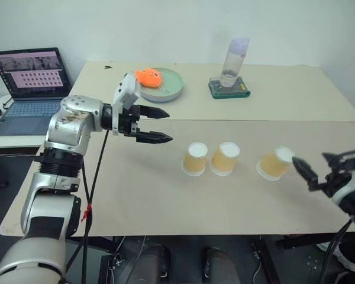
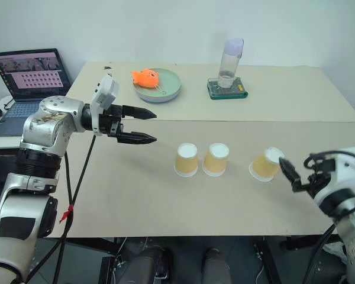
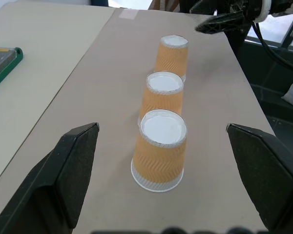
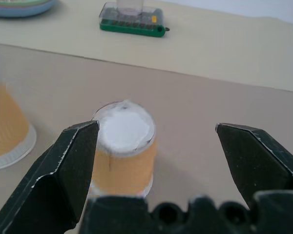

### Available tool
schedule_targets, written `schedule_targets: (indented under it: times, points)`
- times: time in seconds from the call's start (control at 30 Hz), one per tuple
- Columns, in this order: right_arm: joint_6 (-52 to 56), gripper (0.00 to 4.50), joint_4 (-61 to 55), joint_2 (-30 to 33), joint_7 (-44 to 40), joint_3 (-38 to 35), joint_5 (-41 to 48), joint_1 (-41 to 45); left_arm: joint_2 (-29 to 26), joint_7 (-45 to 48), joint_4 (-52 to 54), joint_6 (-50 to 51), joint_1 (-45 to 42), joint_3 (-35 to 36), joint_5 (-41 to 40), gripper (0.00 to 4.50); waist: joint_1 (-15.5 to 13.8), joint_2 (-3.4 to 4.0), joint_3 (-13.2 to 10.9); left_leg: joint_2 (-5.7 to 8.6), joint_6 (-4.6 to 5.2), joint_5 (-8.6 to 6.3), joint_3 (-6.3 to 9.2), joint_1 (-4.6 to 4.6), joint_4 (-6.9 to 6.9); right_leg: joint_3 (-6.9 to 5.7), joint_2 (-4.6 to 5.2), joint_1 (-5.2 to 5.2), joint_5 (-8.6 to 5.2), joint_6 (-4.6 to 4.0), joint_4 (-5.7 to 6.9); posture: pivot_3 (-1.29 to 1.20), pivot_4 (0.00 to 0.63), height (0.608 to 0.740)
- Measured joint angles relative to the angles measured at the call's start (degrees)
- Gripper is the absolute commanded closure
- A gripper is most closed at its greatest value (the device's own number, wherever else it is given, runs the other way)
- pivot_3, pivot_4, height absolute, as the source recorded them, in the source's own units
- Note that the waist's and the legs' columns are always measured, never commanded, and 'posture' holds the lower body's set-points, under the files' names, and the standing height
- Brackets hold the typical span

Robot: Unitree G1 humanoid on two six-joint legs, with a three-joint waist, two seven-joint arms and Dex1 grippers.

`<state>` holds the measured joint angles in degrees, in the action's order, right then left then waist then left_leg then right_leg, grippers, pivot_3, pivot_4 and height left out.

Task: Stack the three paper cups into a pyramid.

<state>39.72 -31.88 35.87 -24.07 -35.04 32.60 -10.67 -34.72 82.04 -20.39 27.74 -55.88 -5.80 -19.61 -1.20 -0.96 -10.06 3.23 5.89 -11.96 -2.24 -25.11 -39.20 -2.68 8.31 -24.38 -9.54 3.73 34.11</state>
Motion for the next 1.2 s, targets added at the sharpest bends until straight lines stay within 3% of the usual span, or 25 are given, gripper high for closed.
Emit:
schedule_targets:
  times: [0.2,0.47,1.2]
  points:
    - [0.2,0.0,-0.5,-1.6,0.8,3.5,-1.8,-3.5,-0.1,-0.1,0.1,0.0,0.0,0.0,0.0,0.05,0.2,0.01,0.0,-0.01,-0.07,-0.03,-0.01,0.01,0.0,0.02,0.01,0.0,0.0,0.02,-0.01,0.0,0.15,0.74]
    - [-5.0,0.0,11.0,-4.0,5.1,8.2,-8.3,7.7,0.0,-0.9,0.3,0.0,0.0,0.0,0.0,0.05,0.5,0.04,0.0,0.0,-0.06,0.01,-0.01,0.01,0.0,0.04,-0.03,-0.07,0.0,0.0,0.02,0.0,0.15,0.74]
    - [-9.1,0.0,22.1,-6.3,4.2,16.8,-11.9,19.6,-1.5,-2.8,3.4,1.1,1.9,0.1,-0.7,0.05,0.5,0.05,0.0,0.04,-0.06,0.05,-0.01,0.01,0.03,0.03,-0.06,-0.07,0.0,-0.02,0.05,0.0,0.15,0.74]
